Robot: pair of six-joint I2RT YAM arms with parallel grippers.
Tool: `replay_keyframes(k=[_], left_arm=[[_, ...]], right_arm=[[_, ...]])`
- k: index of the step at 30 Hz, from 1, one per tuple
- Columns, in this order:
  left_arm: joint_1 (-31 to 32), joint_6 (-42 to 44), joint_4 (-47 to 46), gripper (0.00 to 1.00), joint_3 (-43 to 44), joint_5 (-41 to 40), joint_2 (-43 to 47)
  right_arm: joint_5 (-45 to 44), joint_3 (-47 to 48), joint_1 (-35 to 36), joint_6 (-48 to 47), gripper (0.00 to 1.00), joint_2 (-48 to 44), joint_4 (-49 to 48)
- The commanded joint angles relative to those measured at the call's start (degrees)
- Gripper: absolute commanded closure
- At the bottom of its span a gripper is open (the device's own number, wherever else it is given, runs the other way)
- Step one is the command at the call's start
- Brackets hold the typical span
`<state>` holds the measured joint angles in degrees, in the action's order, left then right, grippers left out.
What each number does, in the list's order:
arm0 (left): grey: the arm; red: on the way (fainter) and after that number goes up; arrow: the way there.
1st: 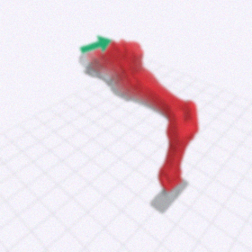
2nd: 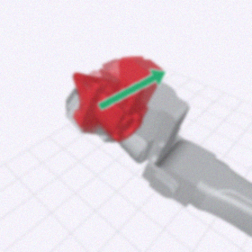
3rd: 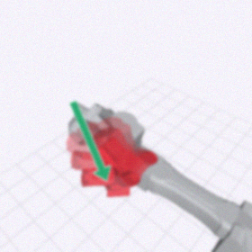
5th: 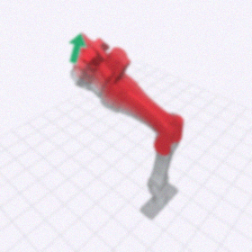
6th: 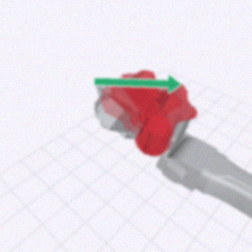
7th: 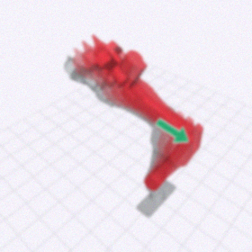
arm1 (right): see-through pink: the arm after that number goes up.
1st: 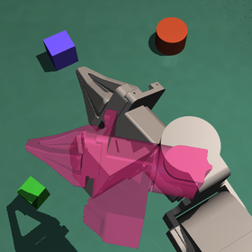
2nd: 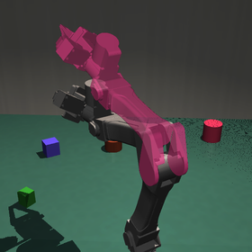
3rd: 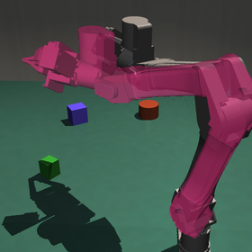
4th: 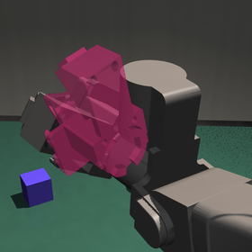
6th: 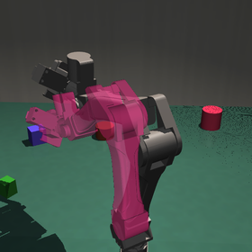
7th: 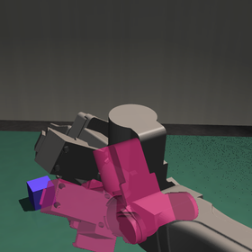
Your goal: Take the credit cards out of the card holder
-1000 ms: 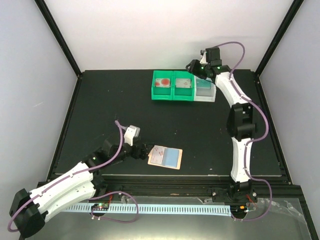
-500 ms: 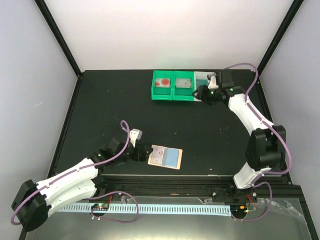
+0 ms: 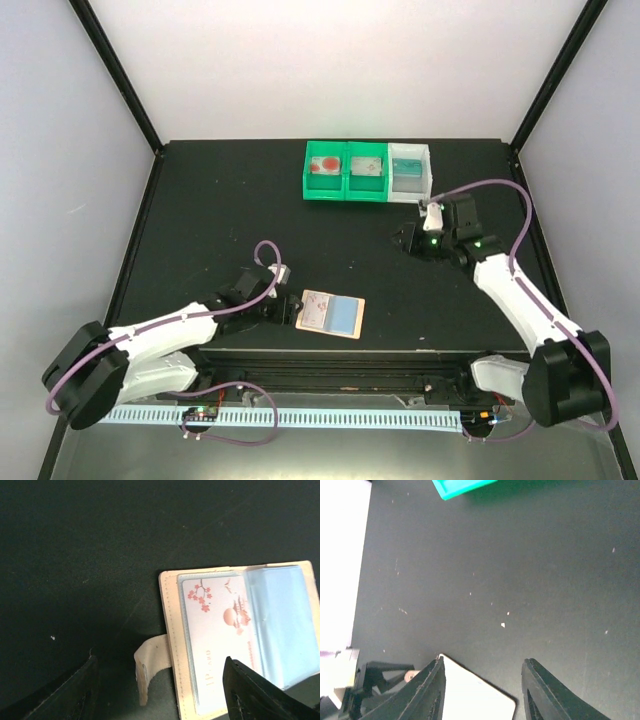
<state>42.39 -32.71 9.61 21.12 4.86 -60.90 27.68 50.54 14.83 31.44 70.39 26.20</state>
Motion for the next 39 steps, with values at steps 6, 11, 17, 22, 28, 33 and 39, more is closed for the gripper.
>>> replay_keyframes(k=[6, 11, 17, 22, 28, 33, 39], left_arm=[[-0.3, -0.7, -7.5, 0.42, 1.0, 2.3, -7.5], [-0.2, -2.3, -9.8, 0.64, 0.5, 5.3, -9.4], [0.8, -5.8, -13.3, 0.87, -1.0, 8.8, -10.0], [2.3, -8.1, -14.8, 0.96, -1.5, 10.6, -9.9], [3.6, -13.7, -15.5, 0.9, -2.9, 12.2, -8.3], [4.0, -16.5, -15.8, 0.75, -4.6, 12.6, -5.2], [4.0, -13.5, -11.6, 0.62, -2.1, 10.9, 0.7]], right_arm=[[1.2, -11.8, 3.8, 3.3, 0.59, -9.8, -5.1], [0.2, -16.3, 7.5, 5.8, 0.59, -11.3, -7.9], [-1.8, -18.0, 14.0, 8.7, 0.6, -10.0, -11.7], [-3.7, -17.4, 19.7, 10.2, 0.6, -6.8, -14.4], [-6.1, -17.5, 25.7, 12.5, 0.6, -2.9, -17.8], [-7.0, -18.3, 29.9, 14.4, 0.62, 1.5, -21.3], [-9.0, -18.1, 33.0, 15.3, 0.69, 5.3, -23.9]])
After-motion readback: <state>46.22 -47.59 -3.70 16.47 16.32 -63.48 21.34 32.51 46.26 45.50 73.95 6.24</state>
